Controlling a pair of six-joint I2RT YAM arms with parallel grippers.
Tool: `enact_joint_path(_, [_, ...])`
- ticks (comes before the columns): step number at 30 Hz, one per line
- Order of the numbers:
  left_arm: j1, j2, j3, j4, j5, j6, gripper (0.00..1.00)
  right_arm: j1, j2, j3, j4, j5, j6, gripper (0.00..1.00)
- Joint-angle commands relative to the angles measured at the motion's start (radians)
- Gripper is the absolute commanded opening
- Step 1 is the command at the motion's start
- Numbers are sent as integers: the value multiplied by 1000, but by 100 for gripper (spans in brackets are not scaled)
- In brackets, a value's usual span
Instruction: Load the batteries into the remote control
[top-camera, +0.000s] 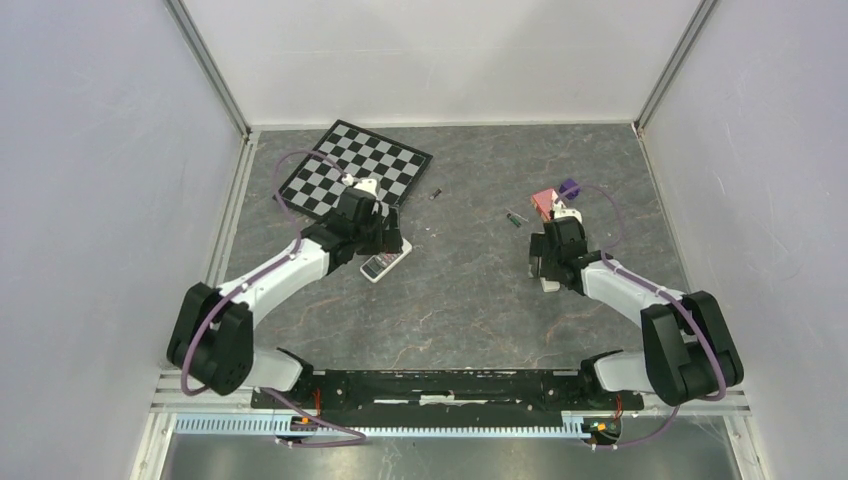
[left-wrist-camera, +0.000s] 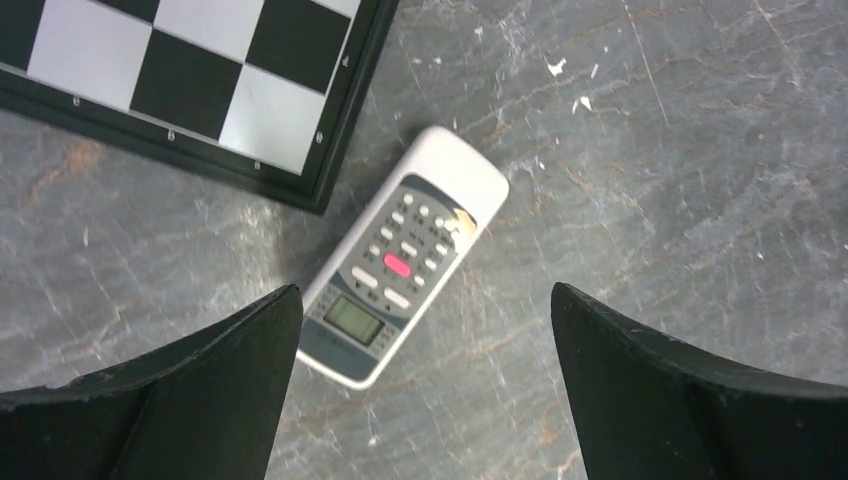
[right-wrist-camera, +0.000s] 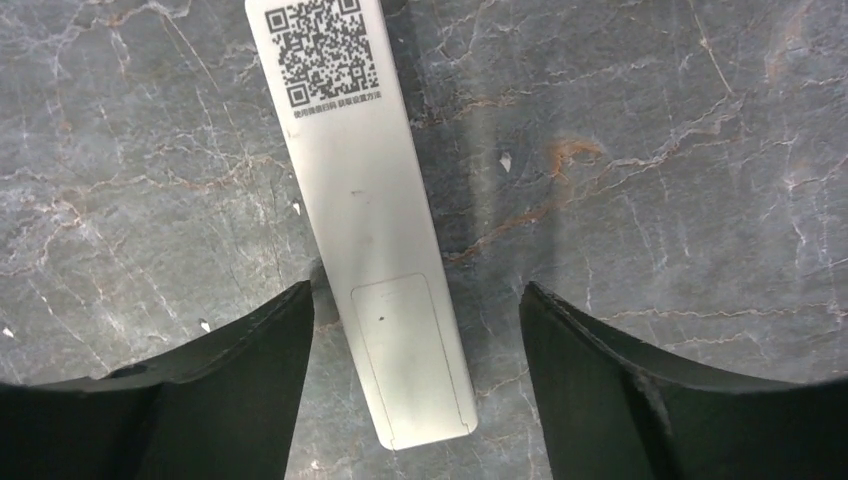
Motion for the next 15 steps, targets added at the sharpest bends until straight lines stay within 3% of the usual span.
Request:
enact_joint_path(1, [-2, 113, 74, 36, -55, 112, 100, -4, -57, 54, -43, -28, -7, 83])
enact_joint_path(5, [-3, 217, 131, -55, -91, 88, 100, -4, -105, 88, -57, -68, -20, 89])
enact_joint_path(10, [-26, 251, 79, 13, -105, 133, 100, -5, -145, 105, -66, -128, -30, 90])
enact_joint_path(15, [-64, 304, 71, 37, -4, 202, 100, -4, -162, 126, -93, -156, -37, 90])
